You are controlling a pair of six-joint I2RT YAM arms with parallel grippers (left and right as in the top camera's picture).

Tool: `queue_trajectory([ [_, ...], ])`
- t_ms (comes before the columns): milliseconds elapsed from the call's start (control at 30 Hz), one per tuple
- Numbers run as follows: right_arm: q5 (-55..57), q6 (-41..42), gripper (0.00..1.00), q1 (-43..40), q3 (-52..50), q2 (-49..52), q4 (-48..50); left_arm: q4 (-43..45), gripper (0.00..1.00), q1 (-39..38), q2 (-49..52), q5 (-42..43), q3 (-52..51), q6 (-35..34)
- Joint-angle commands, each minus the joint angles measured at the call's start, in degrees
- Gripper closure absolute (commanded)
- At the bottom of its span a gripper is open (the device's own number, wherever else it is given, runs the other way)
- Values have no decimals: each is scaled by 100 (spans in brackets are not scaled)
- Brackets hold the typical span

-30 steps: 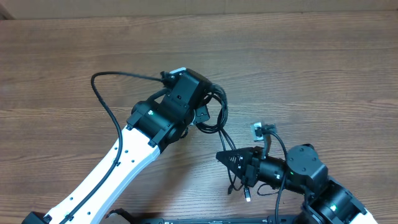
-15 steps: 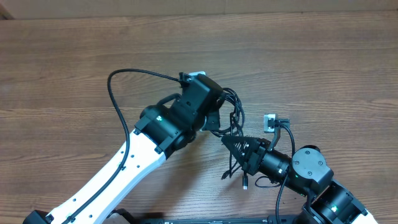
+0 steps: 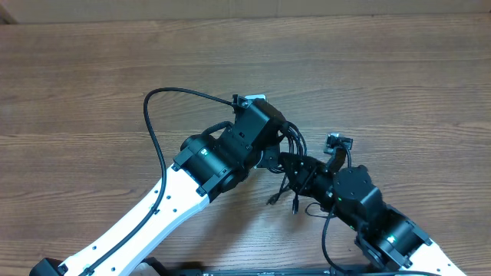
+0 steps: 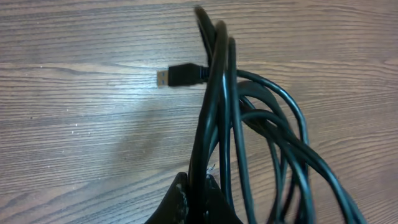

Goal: Untangle cables

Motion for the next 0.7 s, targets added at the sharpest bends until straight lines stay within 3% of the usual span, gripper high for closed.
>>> queue_trajectory([
  [0, 352, 68, 96, 2, 212, 188, 52, 4, 96, -59, -46, 144, 44, 155],
  [133, 435, 68, 96, -31, 212, 474, 63, 22, 96, -59, -46, 306, 44, 306],
  [333, 431, -20, 96, -348, 212, 564, 223, -170, 96, -59, -46, 533, 44, 1360],
  [667, -640, -20, 96, -649, 208, 874, 358, 767, 96, -59, -46, 2402, 44, 2599],
])
